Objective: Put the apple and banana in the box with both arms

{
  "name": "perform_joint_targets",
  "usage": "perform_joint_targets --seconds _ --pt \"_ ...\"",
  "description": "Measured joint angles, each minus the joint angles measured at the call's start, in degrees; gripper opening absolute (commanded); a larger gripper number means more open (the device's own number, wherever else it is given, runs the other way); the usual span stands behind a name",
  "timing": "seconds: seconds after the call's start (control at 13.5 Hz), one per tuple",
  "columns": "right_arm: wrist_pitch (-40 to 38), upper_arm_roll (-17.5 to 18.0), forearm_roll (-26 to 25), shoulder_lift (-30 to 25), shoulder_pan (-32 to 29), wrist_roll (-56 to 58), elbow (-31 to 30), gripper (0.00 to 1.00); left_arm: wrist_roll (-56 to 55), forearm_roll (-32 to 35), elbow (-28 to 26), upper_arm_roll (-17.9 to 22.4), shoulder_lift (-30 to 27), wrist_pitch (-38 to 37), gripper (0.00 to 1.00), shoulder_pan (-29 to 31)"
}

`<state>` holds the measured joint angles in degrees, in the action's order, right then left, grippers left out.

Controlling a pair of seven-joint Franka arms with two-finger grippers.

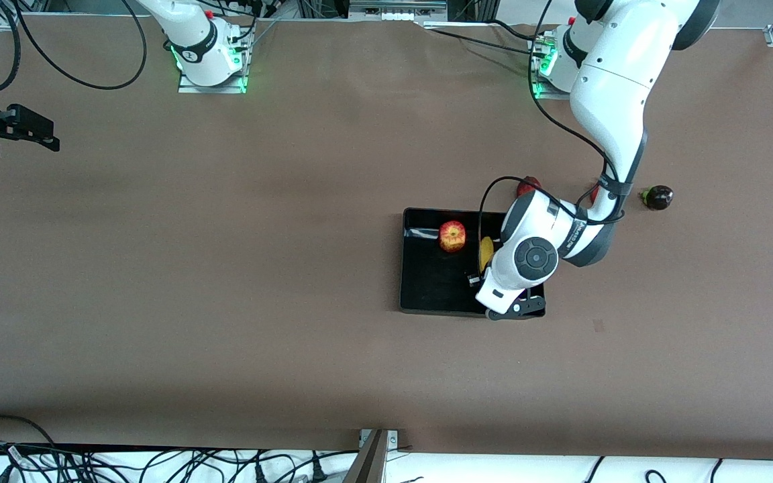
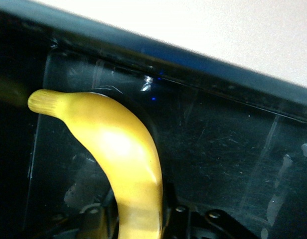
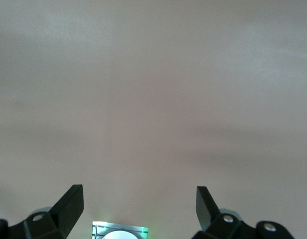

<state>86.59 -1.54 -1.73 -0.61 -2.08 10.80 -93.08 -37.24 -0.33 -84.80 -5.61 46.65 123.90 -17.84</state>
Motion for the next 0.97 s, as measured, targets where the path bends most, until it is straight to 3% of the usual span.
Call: perform_joint_targets --seconds 0.45,0.97 --pt "-0.02 0.06 0.0 0.0 0.0 0.0 0.01 1.0 0.0 0.03 1.24 0.15 -1.52 -6.53 1.0 0.0" --pt "-0.04 0.36 0.0 0.0 0.0 0.0 0.08 1.0 0.4 0.1 2.58 1.27 -15.3 -20.56 1.0 1.61"
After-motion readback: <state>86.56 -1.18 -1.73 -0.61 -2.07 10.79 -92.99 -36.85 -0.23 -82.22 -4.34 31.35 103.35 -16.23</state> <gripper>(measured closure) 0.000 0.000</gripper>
